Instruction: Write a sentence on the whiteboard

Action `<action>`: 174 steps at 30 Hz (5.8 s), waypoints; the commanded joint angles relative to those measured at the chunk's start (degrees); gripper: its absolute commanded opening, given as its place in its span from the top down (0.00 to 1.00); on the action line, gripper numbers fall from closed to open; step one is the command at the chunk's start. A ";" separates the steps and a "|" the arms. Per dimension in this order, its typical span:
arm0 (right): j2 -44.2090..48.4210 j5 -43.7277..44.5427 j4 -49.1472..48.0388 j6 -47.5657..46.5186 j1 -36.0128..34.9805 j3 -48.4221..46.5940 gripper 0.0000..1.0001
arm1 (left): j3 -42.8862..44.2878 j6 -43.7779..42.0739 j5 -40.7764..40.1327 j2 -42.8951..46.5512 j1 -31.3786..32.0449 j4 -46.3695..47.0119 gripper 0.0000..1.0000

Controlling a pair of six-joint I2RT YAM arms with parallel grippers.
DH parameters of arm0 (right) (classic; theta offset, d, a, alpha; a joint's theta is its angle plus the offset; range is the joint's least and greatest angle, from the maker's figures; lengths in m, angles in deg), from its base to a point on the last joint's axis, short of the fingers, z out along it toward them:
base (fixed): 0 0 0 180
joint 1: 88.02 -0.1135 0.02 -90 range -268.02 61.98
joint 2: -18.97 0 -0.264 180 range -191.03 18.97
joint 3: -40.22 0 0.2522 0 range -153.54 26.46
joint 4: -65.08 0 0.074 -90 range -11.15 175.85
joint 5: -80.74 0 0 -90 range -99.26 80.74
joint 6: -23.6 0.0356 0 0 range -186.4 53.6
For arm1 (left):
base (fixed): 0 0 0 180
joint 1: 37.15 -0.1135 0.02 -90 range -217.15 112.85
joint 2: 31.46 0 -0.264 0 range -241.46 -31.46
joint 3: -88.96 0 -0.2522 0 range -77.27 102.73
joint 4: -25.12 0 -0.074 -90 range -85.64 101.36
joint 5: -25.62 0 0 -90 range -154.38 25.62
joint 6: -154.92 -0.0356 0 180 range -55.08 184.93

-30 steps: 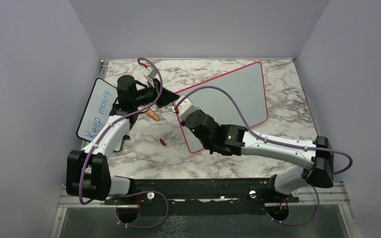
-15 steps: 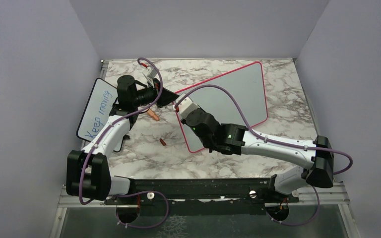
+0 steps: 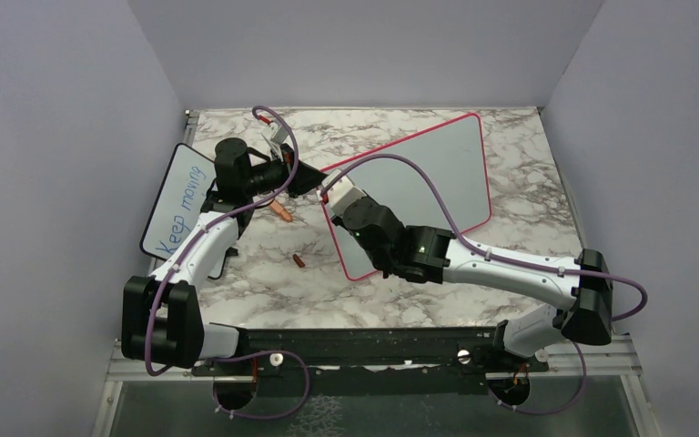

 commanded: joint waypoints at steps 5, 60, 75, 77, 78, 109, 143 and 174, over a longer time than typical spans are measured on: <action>6.98 -4.73 -1.17 1.11 0.53 2.08 0.99 | 0.49 -4.98 -0.99 -0.55 0.15 -3.28 1.00; 4.46 -2.72 -1.96 4.63 2.28 5.80 1.00 | 0.56 -5.24 -0.64 -0.46 0.15 -3.50 1.00; 4.44 -5.73 -3.54 4.03 2.28 5.55 0.99 | 0.57 -5.24 -0.54 -0.40 0.15 -3.50 1.00; 4.52 -6.05 -3.73 4.07 2.28 5.62 1.00 | 0.57 -5.24 -0.63 -0.47 0.15 -3.50 1.00; 4.49 -6.29 -3.76 3.93 2.28 5.56 1.00 | 0.58 -5.24 -0.63 -0.42 0.17 -3.50 1.00; 4.74 -8.87 6.20 6.50 2.28 5.97 0.99 | 0.57 -5.24 -0.63 -0.38 0.15 -3.51 1.00; 7.00 -5.56 2.60 4.24 3.94 7.37 1.00 | 0.66 -5.33 -0.10 -0.60 0.15 -3.55 1.00; 7.31 -9.23 3.79 5.30 4.52 7.57 1.00 | 0.67 -5.42 -0.10 -0.39 0.15 -3.59 1.00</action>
